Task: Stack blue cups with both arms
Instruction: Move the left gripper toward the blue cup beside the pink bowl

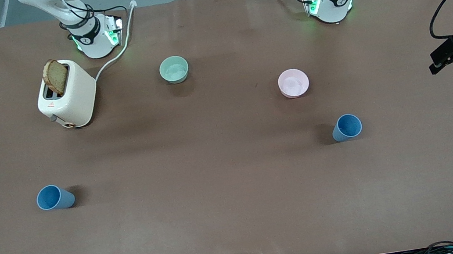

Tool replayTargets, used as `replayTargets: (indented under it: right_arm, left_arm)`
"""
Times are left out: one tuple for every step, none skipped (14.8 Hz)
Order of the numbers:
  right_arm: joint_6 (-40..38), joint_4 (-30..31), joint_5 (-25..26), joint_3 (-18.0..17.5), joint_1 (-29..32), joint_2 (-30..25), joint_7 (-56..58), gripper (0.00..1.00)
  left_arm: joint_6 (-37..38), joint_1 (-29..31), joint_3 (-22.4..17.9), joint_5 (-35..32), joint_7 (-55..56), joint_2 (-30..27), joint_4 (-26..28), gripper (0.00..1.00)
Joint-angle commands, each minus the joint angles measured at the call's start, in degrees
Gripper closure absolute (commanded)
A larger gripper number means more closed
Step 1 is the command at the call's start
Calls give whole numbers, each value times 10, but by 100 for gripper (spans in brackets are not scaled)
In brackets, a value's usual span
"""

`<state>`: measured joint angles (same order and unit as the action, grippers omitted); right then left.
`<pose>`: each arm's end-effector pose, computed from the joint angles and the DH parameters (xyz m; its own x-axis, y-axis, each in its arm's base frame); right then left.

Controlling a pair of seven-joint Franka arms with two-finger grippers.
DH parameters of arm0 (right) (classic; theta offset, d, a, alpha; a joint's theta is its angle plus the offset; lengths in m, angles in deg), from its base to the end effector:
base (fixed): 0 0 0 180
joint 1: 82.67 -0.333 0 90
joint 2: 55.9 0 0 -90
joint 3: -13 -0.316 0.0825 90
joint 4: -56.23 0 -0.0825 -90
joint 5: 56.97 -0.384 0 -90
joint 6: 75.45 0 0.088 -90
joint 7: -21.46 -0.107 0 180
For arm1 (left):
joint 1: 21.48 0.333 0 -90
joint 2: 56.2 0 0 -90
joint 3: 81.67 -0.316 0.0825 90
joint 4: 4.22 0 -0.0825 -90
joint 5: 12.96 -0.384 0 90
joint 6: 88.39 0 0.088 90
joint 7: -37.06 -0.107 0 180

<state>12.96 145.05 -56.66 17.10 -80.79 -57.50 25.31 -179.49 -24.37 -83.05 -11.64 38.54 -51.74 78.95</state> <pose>0.5403 -0.0578 0.6470 0.9991 -0.0373 0.0204 -0.0374 -0.9993 0.0048 0.5811 -0.0184 0.6385 0.9982 -0.0002 0.0600 -0.0016 -0.9997 0.0227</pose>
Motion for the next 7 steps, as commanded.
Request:
replayTargets:
  right_arm:
    - [-2, -7, -3, -1, 1, 3, -6, 0]
    - [-2, -7, -2, -1, 2, 3, -6, 0]
    - [-2, -7, -3, -1, 2, 4, -6, 0]
    - [-2, -8, -2, -1, 2, 4, -6, 0]
    - [-2, -7, -2, -1, 2, 5, -6, 0]
    - [-2, -8, -2, -1, 2, 5, -6, 0]
    - [-2, -8, -2, -1, 2, 5, -6, 0]
  left_arm:
    - [9, 3, 2, -9, -8, -3, -5, 0]
    - [9, 2, 2, -8, -4, -3, -6, 0]
    - [9, 2, 2, -8, -4, -3, -6, 0]
    - [9, 1, 2, -7, -1, -3, -5, 0]
    - [9, 1, 2, -6, -1, -2, -5, 0]
    - [10, 1, 2, -6, 1, 2, -5, 0]
    - [9, 1, 2, -6, 2, 2, -5, 0]
